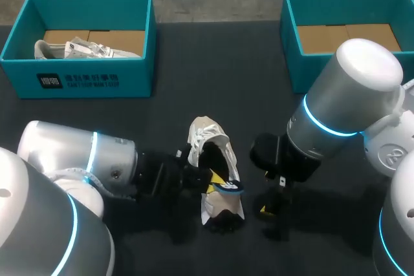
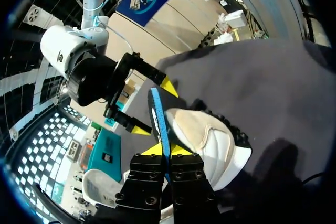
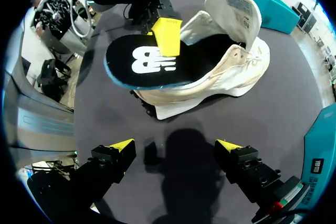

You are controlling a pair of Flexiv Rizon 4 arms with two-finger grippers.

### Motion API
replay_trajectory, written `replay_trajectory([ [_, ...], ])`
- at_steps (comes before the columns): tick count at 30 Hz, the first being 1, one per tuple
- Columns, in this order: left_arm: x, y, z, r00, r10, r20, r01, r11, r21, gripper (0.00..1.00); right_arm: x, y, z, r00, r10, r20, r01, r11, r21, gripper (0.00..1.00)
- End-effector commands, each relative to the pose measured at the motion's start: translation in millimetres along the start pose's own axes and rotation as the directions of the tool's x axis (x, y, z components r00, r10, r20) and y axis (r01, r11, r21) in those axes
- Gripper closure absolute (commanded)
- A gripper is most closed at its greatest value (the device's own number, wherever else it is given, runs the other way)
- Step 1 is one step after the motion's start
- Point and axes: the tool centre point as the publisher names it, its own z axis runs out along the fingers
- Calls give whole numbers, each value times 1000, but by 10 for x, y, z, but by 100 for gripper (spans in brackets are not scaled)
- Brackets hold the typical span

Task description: Take the shoe out of the shoebox, open the shoe tongue, remove and reinsert the insole, then place the shoe into the shoebox

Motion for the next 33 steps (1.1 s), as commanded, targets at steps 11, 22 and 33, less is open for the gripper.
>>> replay_trajectory([
  [11,-40,90,46,998,49,-28,-51,993,-104,100,12,7,18,1000,1,3,-1,1000,2,0],
  [22,-52,3,-11,991,-125,-36,126,992,11,96,12,7,18,1000,1,3,-1,1000,2,0],
  [33,-73,-84,-68,987,-157,-21,158,987,24,74,12,7,18,1000,1,3,-1,1000,2,0],
])
